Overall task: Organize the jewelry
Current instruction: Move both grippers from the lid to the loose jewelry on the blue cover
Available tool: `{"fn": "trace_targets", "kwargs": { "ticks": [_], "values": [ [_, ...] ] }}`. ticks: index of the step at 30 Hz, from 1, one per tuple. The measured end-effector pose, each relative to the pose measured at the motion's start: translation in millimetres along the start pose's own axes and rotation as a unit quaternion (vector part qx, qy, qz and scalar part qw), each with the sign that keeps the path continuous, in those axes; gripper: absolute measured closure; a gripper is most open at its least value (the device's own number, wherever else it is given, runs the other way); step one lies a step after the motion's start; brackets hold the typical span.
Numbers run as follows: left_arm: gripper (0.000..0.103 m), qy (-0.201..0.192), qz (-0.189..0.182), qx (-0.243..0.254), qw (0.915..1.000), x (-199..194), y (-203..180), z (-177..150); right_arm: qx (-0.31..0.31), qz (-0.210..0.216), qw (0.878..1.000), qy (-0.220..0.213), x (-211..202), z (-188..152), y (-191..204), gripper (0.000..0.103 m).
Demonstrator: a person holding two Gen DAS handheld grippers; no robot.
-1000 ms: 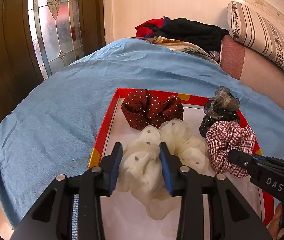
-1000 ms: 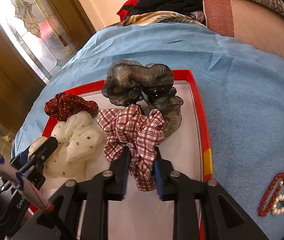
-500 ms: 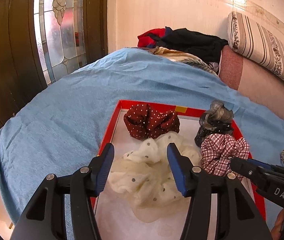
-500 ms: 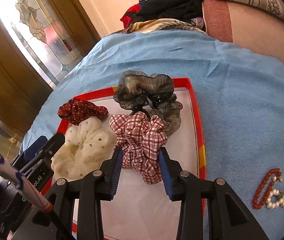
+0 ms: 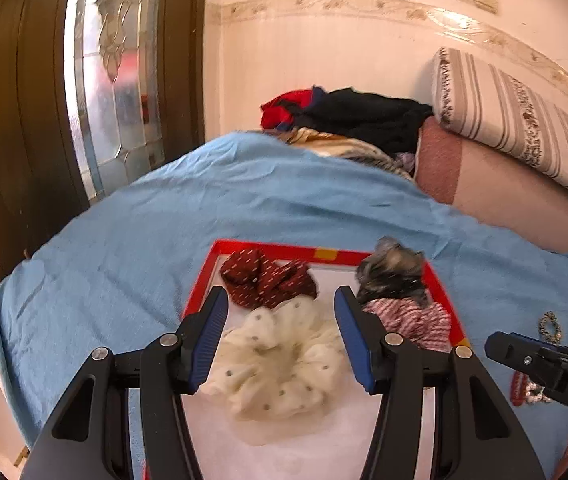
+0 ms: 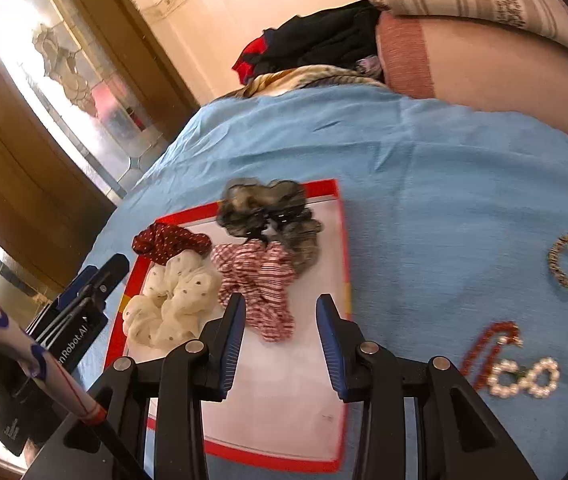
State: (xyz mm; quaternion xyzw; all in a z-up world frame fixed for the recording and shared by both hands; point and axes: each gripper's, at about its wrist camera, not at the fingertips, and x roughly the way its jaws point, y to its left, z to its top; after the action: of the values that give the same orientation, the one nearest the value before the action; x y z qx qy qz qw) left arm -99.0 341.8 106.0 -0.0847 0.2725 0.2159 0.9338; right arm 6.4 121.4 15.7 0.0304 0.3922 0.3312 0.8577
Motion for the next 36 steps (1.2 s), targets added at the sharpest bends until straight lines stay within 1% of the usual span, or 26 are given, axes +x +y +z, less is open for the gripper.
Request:
{"fn": "trace_targets", "kwargs": {
  "ticks": [4, 9, 12, 15, 16, 18, 23, 25, 27, 28, 30, 32, 33, 36],
  "values": [
    [0.049, -0.012, -0.016, 0.02, 0.9996, -8.1, -22.2, 2.0, 0.019, -0.004, 1.0, -0.01, -20.5, -3.4, -24.0, 0.063],
    [0.049, -0.024, -0.051, 0.054, 0.9969, -18.7, -59.3, 2.6, 0.038, -0.015, 0.999, -0.022, -53.0, -9.0, -60.3, 0.063],
    [0.049, -0.013, -0.089, 0.075, 0.9931, -20.1, -86.9, -2.2, 0.055, -0.027, 0.998, -0.035, -76.2, -14.7, -88.6, 0.063],
    [0.049, 0.016, -0.136, 0.099, 0.9856, -14.8, -117.6, -10.3, 0.077, -0.039, 0.995, -0.047, -96.5, -20.6, -118.9, 0.062],
    [0.049, 0.03, -0.158, 0.106, 0.9812, -11.7, -129.8, -14.0, 0.084, -0.04, 0.994, -0.05, -102.2, -23.5, -127.8, 0.062],
    [0.049, 0.059, -0.191, 0.122, 0.9722, -6.0, -150.8, -21.6, 0.099, -0.046, 0.992, -0.056, -112.9, -29.1, -145.5, 0.062],
    [0.049, 0.131, -0.244, 0.136, 0.9512, 15.3, -196.0, -41.2, 0.136, -0.061, 0.987, -0.061, -126.9, -37.5, -181.3, 0.062],
    [0.049, 0.153, -0.252, 0.138, 0.9456, 23.8, -212.6, -48.5, 0.148, -0.074, 0.984, -0.06, -131.6, -39.7, -193.9, 0.062],
    [0.049, 0.164, -0.253, 0.144, 0.9426, 27.9, -224.5, -53.5, 0.166, -0.081, 0.981, -0.06, -137.2, -42.5, -211.5, 0.061],
    [0.049, 0.17, -0.25, 0.151, 0.9411, 30.7, -231.0, -56.4, 0.173, -0.089, 0.979, -0.058, -139.6, -43.5, -219.7, 0.059],
    [0.049, 0.178, -0.246, 0.164, 0.9387, 35.8, -239.1, -62.1, 0.184, -0.104, 0.976, -0.055, -143.4, -47.3, -234.8, 0.044],
    [0.049, 0.185, -0.24, 0.175, 0.9367, 42.4, -246.3, -66.1, 0.193, -0.107, 0.974, -0.053, -145.7, -52.5, -248.2, 0.04],
    [0.049, 0.19, -0.24, 0.181, 0.9347, 44.9, -249.7, -69.3, 0.198, -0.107, 0.973, -0.053, -145.2, -54.5, -253.6, 0.036],
    [0.049, 0.199, -0.238, 0.192, 0.931, 49.9, -255.0, -75.3, 0.211, -0.098, 0.972, -0.042, -138.1, -59.4, -267.2, 0.035]
  ]
}}
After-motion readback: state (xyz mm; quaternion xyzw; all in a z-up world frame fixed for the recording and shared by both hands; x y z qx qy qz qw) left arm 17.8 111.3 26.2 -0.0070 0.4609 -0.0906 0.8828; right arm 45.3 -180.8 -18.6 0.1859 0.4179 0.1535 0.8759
